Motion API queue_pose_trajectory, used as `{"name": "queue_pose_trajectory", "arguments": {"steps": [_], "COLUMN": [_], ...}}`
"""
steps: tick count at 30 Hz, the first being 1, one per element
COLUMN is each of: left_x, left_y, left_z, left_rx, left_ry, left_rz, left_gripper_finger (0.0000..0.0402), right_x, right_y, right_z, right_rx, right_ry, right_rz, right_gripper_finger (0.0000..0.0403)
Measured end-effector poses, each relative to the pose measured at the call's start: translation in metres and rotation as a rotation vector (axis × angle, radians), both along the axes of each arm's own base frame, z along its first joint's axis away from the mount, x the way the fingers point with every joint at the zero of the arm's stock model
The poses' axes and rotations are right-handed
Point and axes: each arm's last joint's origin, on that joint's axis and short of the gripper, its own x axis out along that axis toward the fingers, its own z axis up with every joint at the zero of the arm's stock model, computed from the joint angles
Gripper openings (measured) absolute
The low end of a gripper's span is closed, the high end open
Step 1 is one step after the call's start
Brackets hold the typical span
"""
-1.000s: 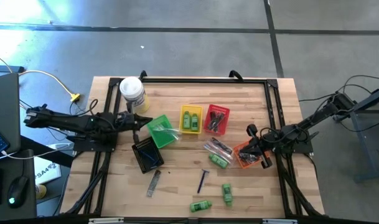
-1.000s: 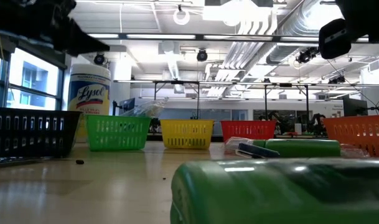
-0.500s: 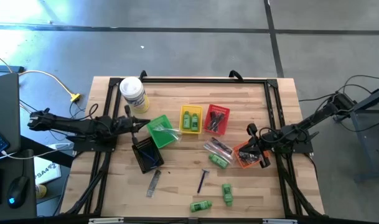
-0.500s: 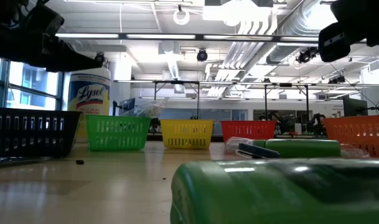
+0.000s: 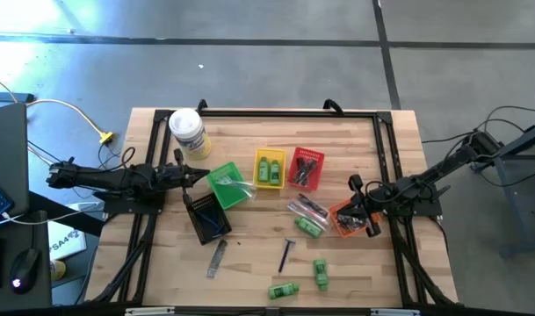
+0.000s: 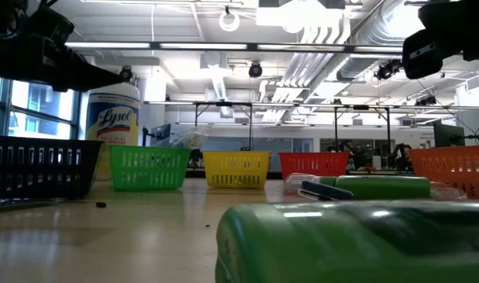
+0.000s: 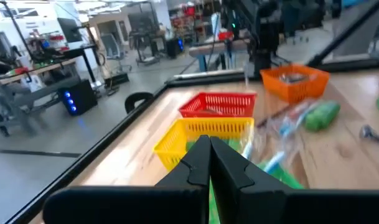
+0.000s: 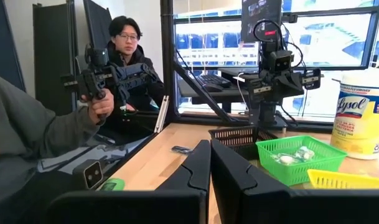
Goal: Pick & Place Travel size toiletries
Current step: Put the green shampoo into the yellow bin
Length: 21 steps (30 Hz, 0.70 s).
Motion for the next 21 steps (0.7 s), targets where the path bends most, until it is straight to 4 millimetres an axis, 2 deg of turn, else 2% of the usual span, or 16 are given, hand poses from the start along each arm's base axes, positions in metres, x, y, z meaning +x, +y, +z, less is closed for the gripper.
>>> {"name": "queue_pose_trajectory", "arguments": {"steps": [9,13,21], "left_x": [-0.001,0.0,0.002], "left_y": [-0.002,-0.002,-0.008], "left_z": [0.0,-0.002,-0.003], "left_rx": [0.036,0.028,0.033], "left_ry": [0.008,0.023,0.027], "left_rz": [-0.038,-0.047,-0.235], "left_gripper_finger": [0.0,0.0,0.0], "right_x": [0.0,0.002,0.006], "right_y": [-0.001,-0.005,-0.014], "right_z": [-0.001,-0.001,-0.002], "right_rx": [-0.011,-0.023,0.04], "right_ry": [0.009,0.006,0.029], "right_rz": [-0.008,-0.064,-0.153], "right_gripper_finger": [0.0004,0.0004,0.0004]}}
